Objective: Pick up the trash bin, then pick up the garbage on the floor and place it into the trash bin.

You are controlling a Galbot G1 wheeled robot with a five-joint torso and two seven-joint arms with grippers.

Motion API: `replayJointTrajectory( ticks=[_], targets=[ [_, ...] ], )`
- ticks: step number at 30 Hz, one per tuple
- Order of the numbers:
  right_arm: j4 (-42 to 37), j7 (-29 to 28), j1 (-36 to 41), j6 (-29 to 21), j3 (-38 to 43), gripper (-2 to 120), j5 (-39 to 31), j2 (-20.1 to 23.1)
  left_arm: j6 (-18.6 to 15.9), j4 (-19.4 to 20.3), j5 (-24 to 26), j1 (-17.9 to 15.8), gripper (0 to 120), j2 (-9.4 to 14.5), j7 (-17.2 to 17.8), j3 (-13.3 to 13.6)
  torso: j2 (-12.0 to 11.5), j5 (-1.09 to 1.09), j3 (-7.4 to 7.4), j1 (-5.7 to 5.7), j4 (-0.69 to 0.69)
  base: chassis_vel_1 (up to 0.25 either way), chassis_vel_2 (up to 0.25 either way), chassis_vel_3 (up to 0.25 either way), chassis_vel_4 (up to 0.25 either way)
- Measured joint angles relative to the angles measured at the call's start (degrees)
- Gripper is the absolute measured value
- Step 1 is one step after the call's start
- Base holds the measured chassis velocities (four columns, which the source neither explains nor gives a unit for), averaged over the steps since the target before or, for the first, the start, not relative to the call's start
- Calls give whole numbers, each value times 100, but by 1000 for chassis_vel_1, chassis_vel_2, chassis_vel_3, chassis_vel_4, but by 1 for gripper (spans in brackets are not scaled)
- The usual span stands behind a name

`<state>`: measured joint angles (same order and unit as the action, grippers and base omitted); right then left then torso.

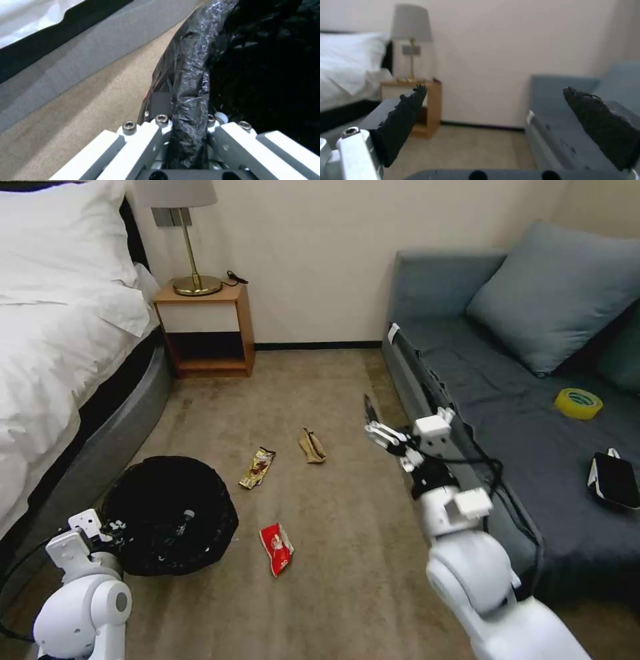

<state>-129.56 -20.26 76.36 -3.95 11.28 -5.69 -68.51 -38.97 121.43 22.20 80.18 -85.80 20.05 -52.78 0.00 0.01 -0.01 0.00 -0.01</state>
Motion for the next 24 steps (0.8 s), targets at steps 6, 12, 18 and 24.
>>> replayJointTrajectory(
  ticks=[6,12,18,24],
  targets=[
    [34,-32,554,160,-34,100,452,-243,10,0,42,-18,3,3,-1,-56,0,-1,0,0,1,0,0,0,0],
    [201,31,648,403,-130,100,523,-341,12,6,51,-19,3,-13,-1,-57,0,-1,0,0,2,0,0,0,0],
    [273,73,560,435,-175,100,475,-328,12,26,59,-18,3,-15,-1,-83,0,-1,0,0,2,-12,10,10,-8],
    [342,87,429,424,-228,100,395,-303,12,29,75,-19,3,-17,-1,-102,0,-1,1,0,2,-124,104,107,-107]
  ],
)
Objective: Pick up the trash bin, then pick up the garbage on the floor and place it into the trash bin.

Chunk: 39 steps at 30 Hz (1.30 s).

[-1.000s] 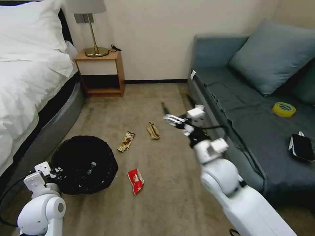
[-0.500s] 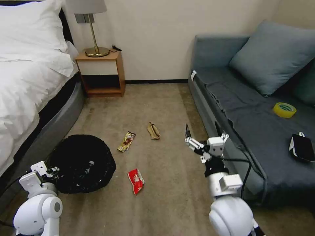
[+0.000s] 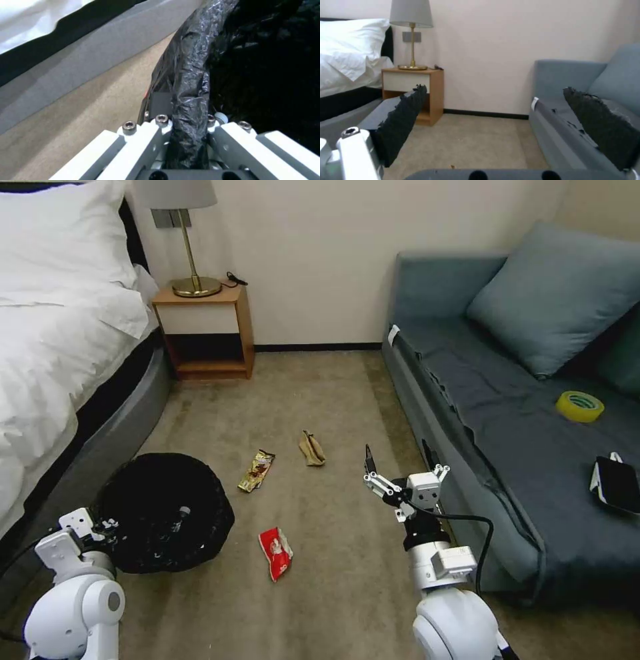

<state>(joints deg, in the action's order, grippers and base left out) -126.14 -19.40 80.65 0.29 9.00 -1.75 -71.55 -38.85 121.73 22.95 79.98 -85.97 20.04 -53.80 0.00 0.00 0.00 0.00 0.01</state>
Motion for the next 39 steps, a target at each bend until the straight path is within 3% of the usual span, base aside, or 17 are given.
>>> replayJointTrajectory(
  ticks=[12,21,23,29,33,35,37,39],
  targets=[
    [96,19,-183,-19,-95,100,-157,35,6,6,-2,17,3,-17,4,-5,0,0,1,-1,-1,-139,141,136,-147],
    [510,90,-1331,-654,-543,100,-1505,382,9,34,-9,43,3,-12,12,-23,0,1,0,0,-2,-11,3,6,-12],
    [1117,-279,-2343,-1310,-1406,100,-2717,756,7,111,-2,92,3,-3,15,-41,0,-1,0,0,1,0,0,0,0],
    [1722,-618,-3208,-1823,-2345,100,-3595,846,-1,175,34,131,3,-14,14,-83,0,0,1,0,-1,0,0,0,0],
    [2664,-925,-4528,-2442,-3830,100,-5021,736,-9,282,100,212,3,6,19,-235,0,-3,0,0,2,0,0,0,0],
    [2754,-941,-4618,-2518,-3984,100,-5173,720,-12,303,113,227,3,9,18,-257,0,-2,1,0,2,0,0,0,0],
    [3321,-963,-5035,-2926,-4782,100,-5771,610,-22,429,187,301,3,16,16,-404,0,0,1,0,0,0,0,0,0],
    [3508,-921,-5138,-2959,-5058,100,-5844,578,-25,465,218,335,3,19,15,-472,0,0,1,0,-1,0,0,0,0]
  ],
)
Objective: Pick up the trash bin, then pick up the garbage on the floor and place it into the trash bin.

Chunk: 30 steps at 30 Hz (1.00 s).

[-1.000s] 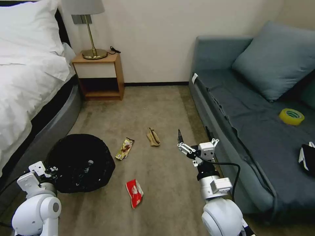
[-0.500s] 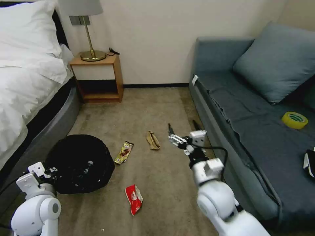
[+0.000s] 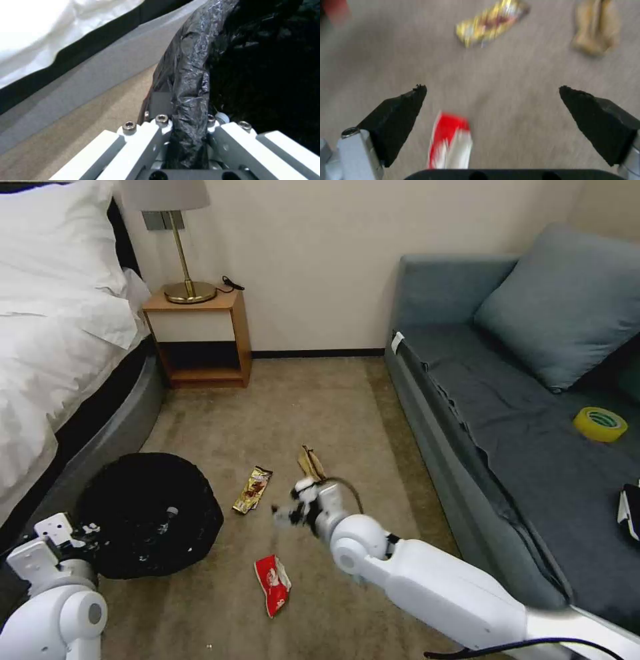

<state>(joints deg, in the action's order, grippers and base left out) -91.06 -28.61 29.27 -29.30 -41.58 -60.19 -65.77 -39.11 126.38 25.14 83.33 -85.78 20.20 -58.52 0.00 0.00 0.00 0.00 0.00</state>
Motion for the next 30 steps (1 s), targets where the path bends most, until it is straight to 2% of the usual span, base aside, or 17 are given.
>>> replayJointTrajectory(
  ticks=[12,17,22,26,30],
  targets=[
    [485,131,-266,-94,-1130,100,-206,-218,-22,128,62,83,3,1,-3,-170,0,0,0,0,0,0,0,0,0],
    [903,205,-371,17,-1693,100,-77,-487,-23,161,121,118,3,6,-5,-247,0,-1,0,0,0,0,0,0,0],
    [1391,303,-332,216,-1785,100,149,-801,1,101,126,111,3,-1,-23,-231,0,0,0,0,1,0,0,0,0],
    [1575,343,-316,320,-1785,99,254,-838,19,76,113,94,3,-15,-27,-177,0,0,0,0,0,0,0,0,0],
    [1818,412,-283,460,-1760,91,398,-898,23,61,101,81,3,-7,-29,-159,0,0,0,0,0,0,0,0,0]
  ],
)
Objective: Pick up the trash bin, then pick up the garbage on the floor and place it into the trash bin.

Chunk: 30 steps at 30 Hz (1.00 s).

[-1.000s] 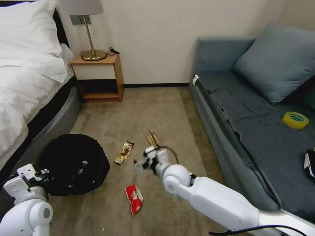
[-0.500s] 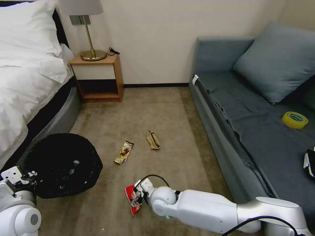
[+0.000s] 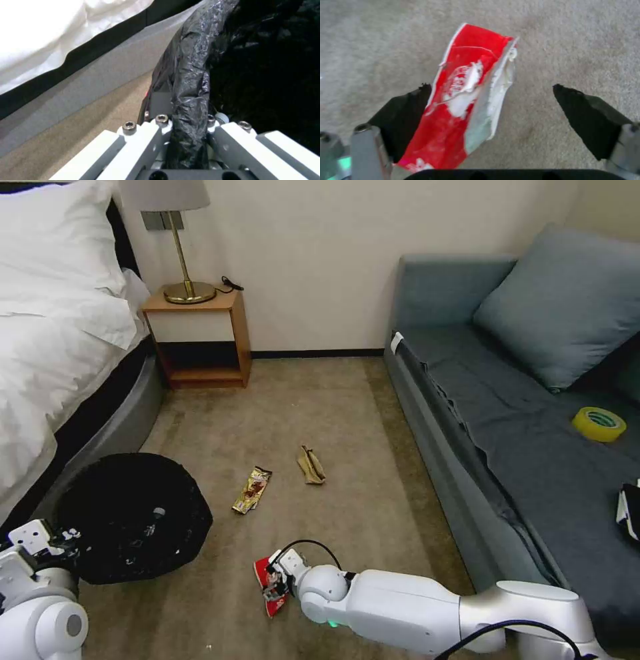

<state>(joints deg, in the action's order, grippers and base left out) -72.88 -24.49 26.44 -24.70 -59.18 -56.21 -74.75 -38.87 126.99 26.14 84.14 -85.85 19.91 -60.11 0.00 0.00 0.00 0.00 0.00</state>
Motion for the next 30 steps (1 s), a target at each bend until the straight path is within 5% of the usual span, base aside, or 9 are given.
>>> replayJointTrajectory(
  ticks=[12,18,30],
  targets=[
    [223,141,67,171,35,45,211,-42,21,-58,-17,-12,3,20,-3,-16,0,0,0,0,0,0,0,0,0],
    [180,141,95,184,37,42,241,-12,31,-59,-24,-6,3,20,-3,-12,0,1,0,0,0,0,0,0,0],
    [-98,158,125,323,65,3,279,154,71,-96,-77,-4,3,5,-12,48,0,1,0,0,0,0,0,0,0]
  ],
)
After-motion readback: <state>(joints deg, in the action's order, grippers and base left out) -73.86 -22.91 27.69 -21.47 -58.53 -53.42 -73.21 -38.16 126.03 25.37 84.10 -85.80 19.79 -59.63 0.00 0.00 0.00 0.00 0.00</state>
